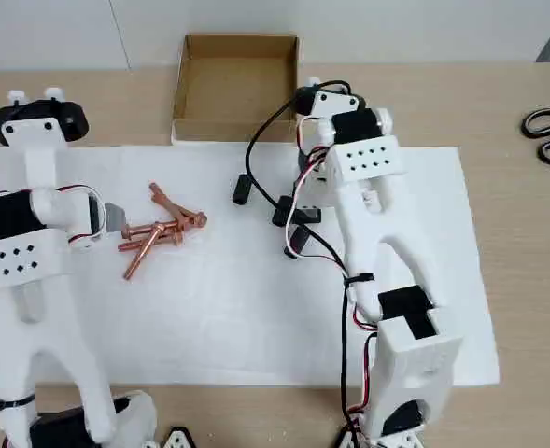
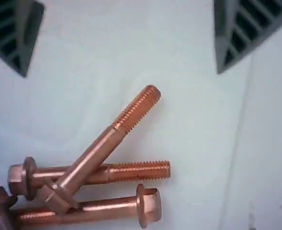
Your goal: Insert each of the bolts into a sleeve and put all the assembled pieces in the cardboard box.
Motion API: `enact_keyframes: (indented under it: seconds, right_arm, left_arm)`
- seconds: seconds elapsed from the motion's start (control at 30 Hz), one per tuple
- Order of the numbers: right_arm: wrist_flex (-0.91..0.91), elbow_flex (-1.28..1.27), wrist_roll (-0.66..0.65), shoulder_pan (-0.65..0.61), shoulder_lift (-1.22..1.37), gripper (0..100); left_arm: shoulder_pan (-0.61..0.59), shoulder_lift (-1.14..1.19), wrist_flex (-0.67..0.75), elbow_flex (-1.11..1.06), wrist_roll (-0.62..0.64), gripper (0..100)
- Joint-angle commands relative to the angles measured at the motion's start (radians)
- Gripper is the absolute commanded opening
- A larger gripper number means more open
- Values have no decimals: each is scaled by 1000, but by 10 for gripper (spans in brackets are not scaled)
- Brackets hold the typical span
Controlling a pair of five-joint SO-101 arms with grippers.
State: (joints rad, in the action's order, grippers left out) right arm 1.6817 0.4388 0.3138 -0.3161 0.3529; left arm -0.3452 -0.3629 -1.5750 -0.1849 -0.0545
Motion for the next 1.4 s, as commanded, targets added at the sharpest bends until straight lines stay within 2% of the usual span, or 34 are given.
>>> enact_keyframes:
  seconds: [0.0,0.2,0.43,1.37]
  right_arm:
    - [13,40,178,-39,-5,180]
    - [10,38,350,-111,-2,183]
    - [-30,38,476,-94,127,183]
    - [-145,40,480,-97,246,180]
  left_arm:
    - [-2,-5,-2,5,5,240]
    - [0,-5,-2,5,5,240]
    - [0,-5,-5,5,5,240]
    - [0,-5,-2,5,5,240]
